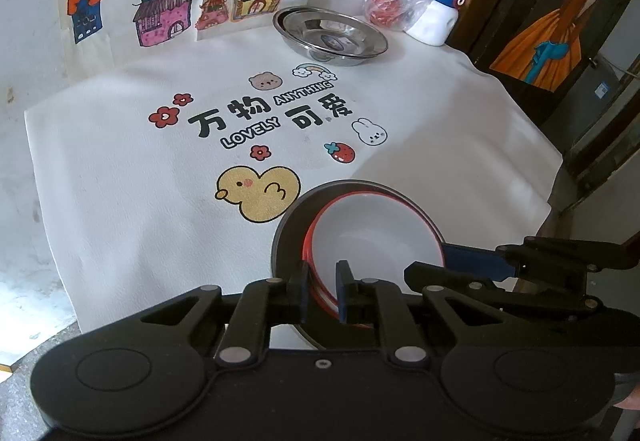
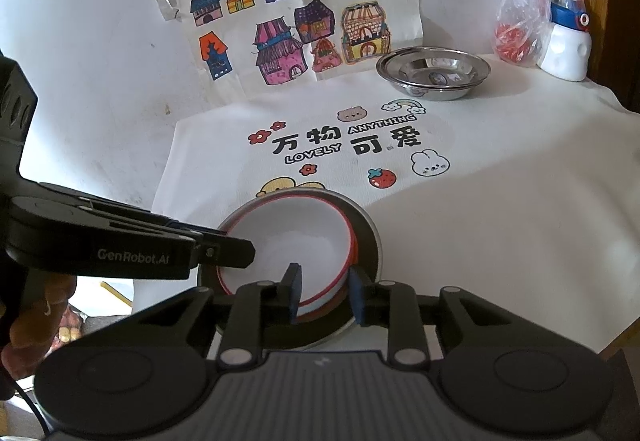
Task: Organize plates and bowls
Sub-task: 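Lower the smaller white bowl into the stacked bowls with both grippers, then open both grippers to release the smaller white bowl, then withdraw both grippers up from the bowl stack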
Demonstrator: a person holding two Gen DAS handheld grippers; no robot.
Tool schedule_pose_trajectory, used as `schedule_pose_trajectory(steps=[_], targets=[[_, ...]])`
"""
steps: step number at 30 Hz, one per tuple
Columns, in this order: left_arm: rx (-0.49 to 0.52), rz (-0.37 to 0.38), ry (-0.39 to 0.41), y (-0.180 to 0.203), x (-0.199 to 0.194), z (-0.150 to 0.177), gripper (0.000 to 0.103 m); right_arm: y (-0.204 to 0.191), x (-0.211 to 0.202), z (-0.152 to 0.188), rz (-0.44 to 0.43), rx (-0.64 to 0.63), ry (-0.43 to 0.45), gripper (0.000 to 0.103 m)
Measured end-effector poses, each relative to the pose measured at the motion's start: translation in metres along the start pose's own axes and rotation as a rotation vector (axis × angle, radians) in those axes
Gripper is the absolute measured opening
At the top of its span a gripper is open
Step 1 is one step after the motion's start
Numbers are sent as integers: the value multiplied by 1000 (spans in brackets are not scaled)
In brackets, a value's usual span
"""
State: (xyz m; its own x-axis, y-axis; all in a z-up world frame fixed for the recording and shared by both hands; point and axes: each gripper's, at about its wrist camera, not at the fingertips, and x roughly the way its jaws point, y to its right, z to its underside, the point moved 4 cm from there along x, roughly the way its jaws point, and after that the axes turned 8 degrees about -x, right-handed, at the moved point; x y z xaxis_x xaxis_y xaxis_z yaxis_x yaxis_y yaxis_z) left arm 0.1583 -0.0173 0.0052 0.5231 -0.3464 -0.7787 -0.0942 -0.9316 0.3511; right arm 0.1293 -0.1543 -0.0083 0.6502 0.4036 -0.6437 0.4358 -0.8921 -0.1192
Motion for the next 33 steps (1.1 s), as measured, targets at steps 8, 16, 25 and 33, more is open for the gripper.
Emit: schedule_pose_trajectory(steps=[8,16,25,33], targets=[[7,19,29,-3,-6,1,23,0,-12,-1,5,-13,51,46],[-19,35,94,-11,-20,-3,49,10,-28,-2,10,19,111,80],[-101,36,205,-37,-38,-4,77,24,-48,5,59,43,179,102],[-78,0,278,-52,-41,12,96,24,-48,18,172,-8,179,103]])
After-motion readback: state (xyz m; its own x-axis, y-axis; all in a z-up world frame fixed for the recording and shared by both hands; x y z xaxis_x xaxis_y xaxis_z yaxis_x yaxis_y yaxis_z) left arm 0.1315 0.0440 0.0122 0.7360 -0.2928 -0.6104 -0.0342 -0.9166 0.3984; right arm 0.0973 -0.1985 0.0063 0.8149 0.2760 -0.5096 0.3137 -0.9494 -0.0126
